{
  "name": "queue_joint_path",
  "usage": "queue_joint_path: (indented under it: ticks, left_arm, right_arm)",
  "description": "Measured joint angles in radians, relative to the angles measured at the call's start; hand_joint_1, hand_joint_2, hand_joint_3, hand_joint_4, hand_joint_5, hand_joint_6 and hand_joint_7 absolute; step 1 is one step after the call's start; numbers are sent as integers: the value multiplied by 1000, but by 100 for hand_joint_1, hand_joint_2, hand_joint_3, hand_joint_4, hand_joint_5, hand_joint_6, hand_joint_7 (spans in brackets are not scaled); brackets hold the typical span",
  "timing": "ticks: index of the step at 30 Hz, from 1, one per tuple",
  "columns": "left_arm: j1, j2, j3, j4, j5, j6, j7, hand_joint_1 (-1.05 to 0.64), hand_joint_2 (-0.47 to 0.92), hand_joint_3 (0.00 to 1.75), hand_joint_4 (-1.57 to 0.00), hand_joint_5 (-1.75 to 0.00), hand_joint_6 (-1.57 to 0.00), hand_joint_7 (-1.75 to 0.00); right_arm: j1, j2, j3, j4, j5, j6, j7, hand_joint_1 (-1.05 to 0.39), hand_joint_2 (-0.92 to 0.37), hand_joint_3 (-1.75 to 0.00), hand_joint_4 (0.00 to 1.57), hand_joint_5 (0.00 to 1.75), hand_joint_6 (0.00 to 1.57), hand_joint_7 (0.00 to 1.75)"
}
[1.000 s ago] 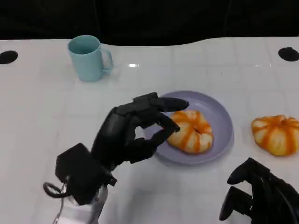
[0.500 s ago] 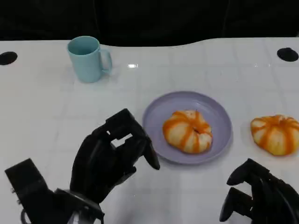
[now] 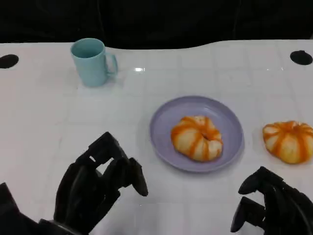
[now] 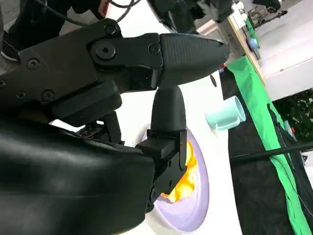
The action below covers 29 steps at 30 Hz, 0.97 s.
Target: Grasp the bread from the table and place it into the plate.
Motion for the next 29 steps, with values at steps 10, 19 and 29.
queue_joint_path:
  ticks: [10,19,29]
  left_arm:
    - [42,-10,56,1,-50,73,-7,-55,92,45,-72,-175,-51,-173]
    - [93,-4,63,2,-42,104,-7,-54,92,40,-73,-175,-49,-175]
    - [100,-1,63,-6,-34,129,-9,-54,92,38,-71,-175,-47,-175]
  right_arm:
    - [-1,0,0,0,12,1,0,-52,-92,-45,58,175,38,164]
    - [-2,-1,-1,-2,12,2,-1,-52,-92,-46,60,175,38,164]
    - [-9,-10,-1,-1,8,2,0,-52,-92,-46,58,175,36,166]
